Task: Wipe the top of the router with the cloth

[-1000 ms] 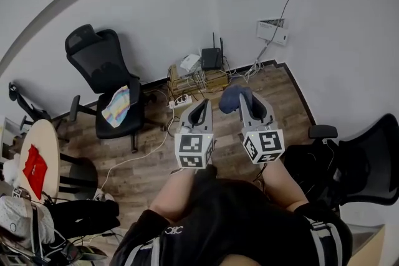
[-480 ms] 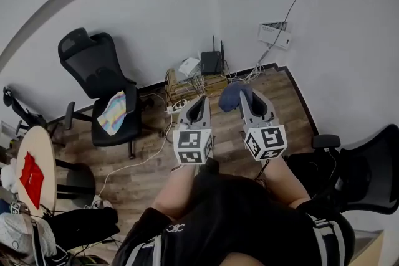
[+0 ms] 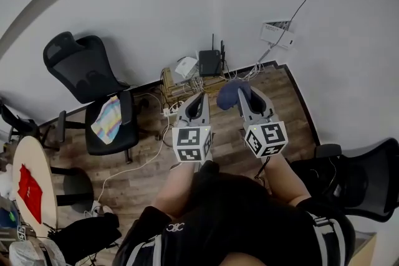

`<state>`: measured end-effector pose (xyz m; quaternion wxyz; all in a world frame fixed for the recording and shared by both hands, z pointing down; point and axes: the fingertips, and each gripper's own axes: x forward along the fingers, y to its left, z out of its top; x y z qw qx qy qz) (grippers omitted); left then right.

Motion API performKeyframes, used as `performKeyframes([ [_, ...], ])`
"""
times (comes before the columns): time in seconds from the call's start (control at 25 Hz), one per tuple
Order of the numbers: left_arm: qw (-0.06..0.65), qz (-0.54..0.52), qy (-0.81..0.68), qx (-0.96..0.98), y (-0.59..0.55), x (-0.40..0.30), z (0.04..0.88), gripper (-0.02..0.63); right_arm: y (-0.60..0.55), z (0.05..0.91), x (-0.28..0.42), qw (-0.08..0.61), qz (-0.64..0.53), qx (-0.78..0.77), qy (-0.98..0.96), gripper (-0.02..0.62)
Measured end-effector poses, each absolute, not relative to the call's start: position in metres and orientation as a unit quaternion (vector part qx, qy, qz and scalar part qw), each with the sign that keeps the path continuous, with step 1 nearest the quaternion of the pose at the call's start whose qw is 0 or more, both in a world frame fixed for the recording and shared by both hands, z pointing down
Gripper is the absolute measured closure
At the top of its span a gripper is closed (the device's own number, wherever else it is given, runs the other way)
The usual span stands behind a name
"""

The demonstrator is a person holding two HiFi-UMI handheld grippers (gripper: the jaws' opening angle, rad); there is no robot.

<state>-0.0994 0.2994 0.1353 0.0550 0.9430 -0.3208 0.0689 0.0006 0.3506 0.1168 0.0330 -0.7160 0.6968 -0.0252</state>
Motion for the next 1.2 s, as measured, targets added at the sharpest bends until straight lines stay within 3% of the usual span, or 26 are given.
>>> performKeyframes([
  [0.64,0.092,0.078,-0.29,0.95,0.116,-0.083,0.163,0.595,0.17,0.125,0.013,-0.012,-0.037,-0.725,0.688,0.525],
  [0.92,0.107,0.087,-0.287,0.948,0.077,-0.071,0.178,0.595,0.125,0.143,0.025,-0.071,-0.034,-0.727,0.682,0.525],
  [1.2,0.11,0.104,-0.314,0.937,0.049,-0.066,0.192,0.595,0.087,0.163,0.052,-0.049,-0.074,-0.725,0.683,0.525],
])
